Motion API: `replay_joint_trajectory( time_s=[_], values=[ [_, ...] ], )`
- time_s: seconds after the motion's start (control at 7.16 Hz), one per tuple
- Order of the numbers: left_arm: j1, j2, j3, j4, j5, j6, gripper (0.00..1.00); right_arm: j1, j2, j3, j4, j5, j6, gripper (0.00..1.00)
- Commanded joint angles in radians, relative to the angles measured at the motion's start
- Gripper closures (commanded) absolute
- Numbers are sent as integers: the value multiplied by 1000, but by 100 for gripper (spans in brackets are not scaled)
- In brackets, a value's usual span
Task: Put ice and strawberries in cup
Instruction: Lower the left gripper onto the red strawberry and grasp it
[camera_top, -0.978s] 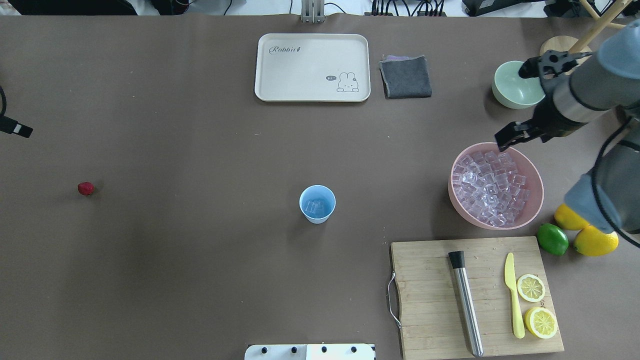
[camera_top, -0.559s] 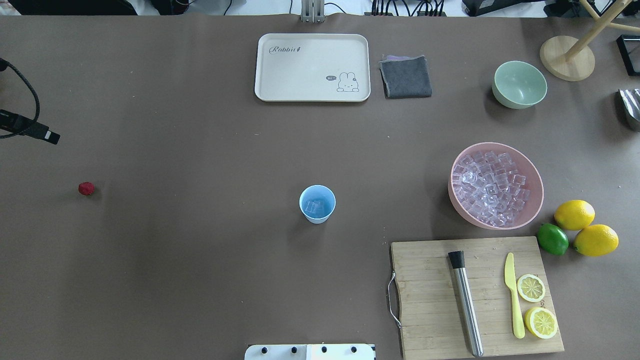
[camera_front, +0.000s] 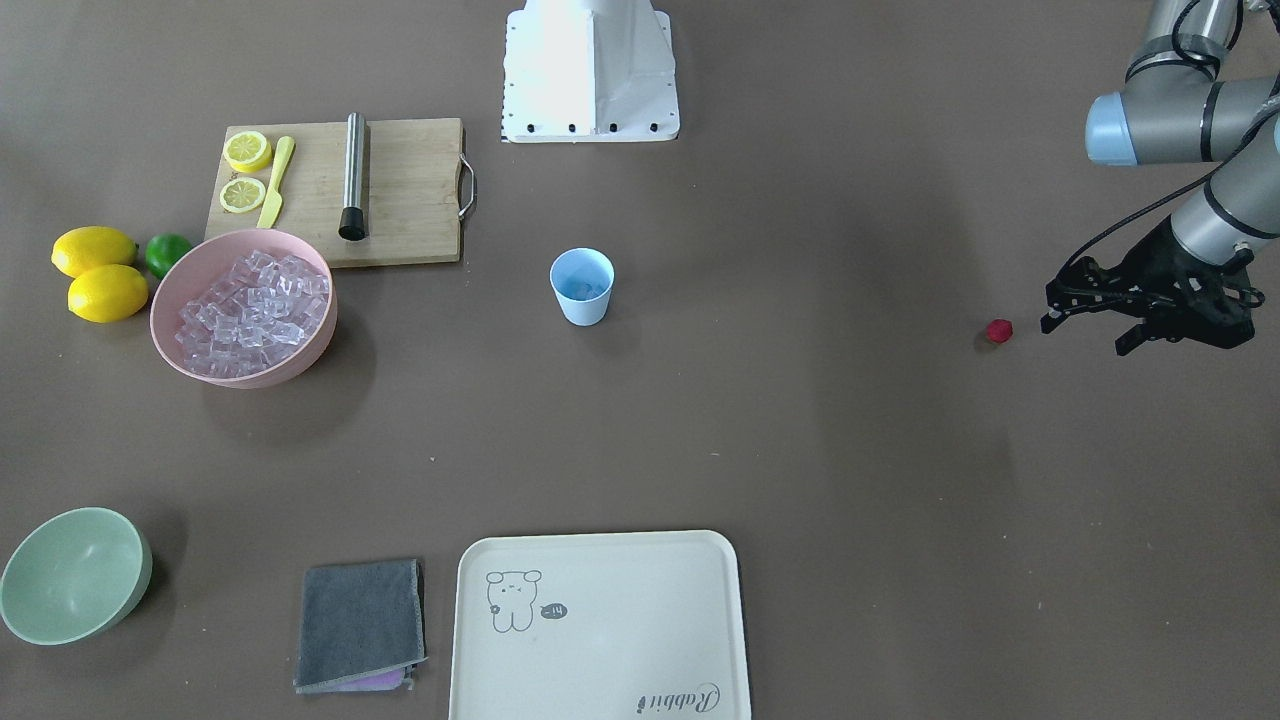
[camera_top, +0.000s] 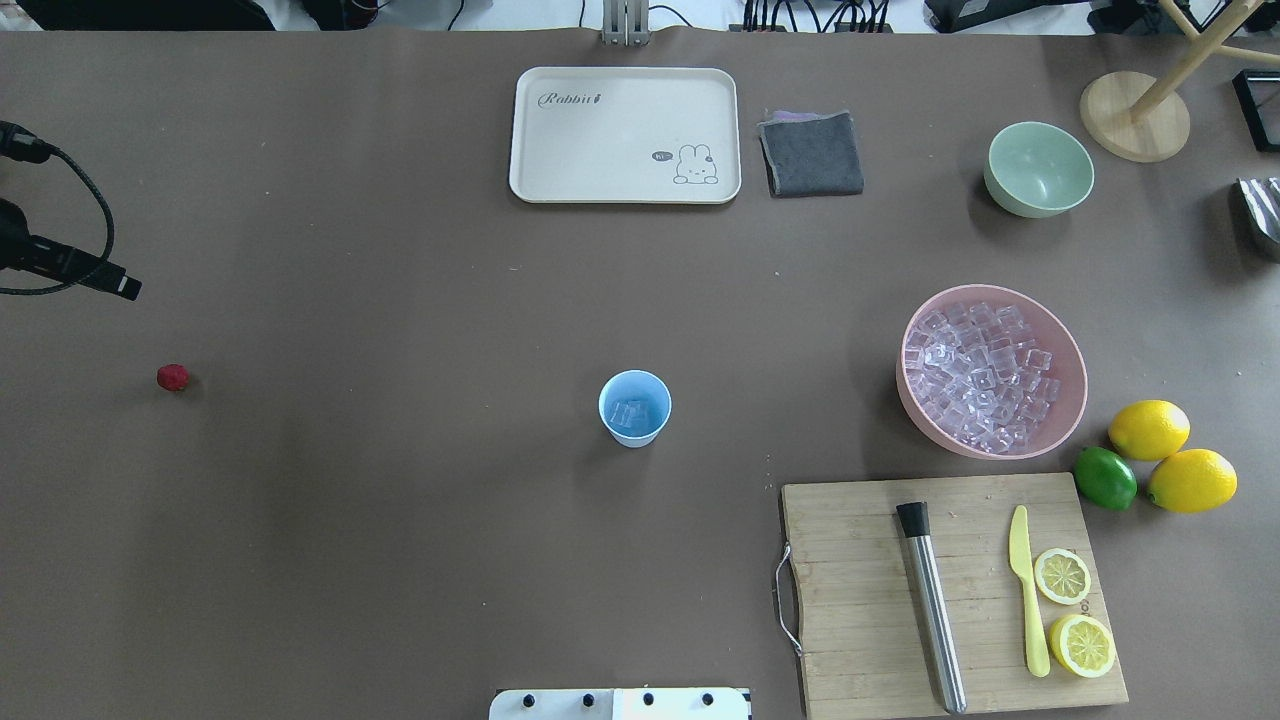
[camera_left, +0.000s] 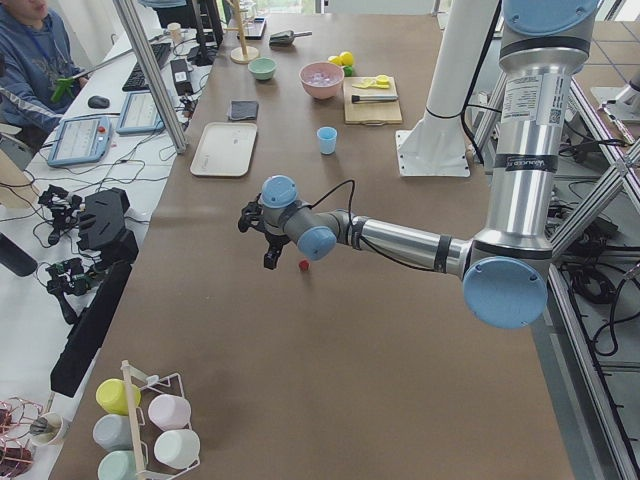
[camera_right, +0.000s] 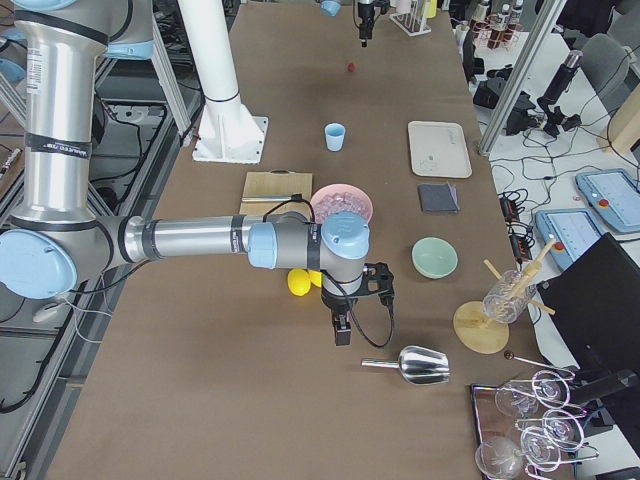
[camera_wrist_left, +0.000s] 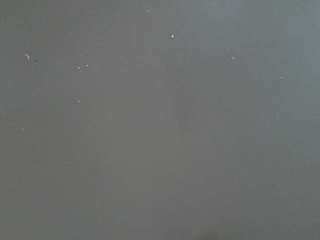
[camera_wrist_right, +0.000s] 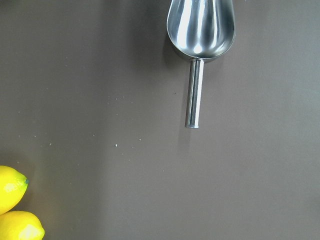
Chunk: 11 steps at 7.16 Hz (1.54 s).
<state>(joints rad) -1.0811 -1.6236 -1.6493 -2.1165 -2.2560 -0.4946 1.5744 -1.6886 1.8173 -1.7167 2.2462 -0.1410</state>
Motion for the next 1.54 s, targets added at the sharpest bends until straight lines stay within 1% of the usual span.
replay_joint_trajectory(
  time_s=[0.0, 0.14, 0.28, 0.42, 0.84, 0.98, 1.26, 1.4],
  values=[
    [74, 25, 34, -80, 56, -2, 2, 6, 3, 17, -46, 1, -5, 0],
    [114, 51, 45, -147, 78, -4, 2, 6, 1, 16, -44, 3, -18, 0],
    [162, 80, 43, -201, 131, -13, 1, 6, 0, 16, -44, 9, -38, 0],
    [196, 85, 42, -207, 198, -56, 1, 6, 0, 16, -44, 10, -40, 0],
    [225, 84, 34, -211, 211, -84, 3, 6, 0, 16, -44, 10, -40, 0],
    [225, 80, 34, -211, 211, -82, 8, 7, 0, 16, -44, 10, -40, 0],
    [230, 73, 37, -211, 211, -82, 14, 7, 0, 14, -44, 12, -40, 0],
    [239, 73, 37, -211, 211, -82, 14, 7, 0, 14, -43, 10, -40, 0]
  ],
)
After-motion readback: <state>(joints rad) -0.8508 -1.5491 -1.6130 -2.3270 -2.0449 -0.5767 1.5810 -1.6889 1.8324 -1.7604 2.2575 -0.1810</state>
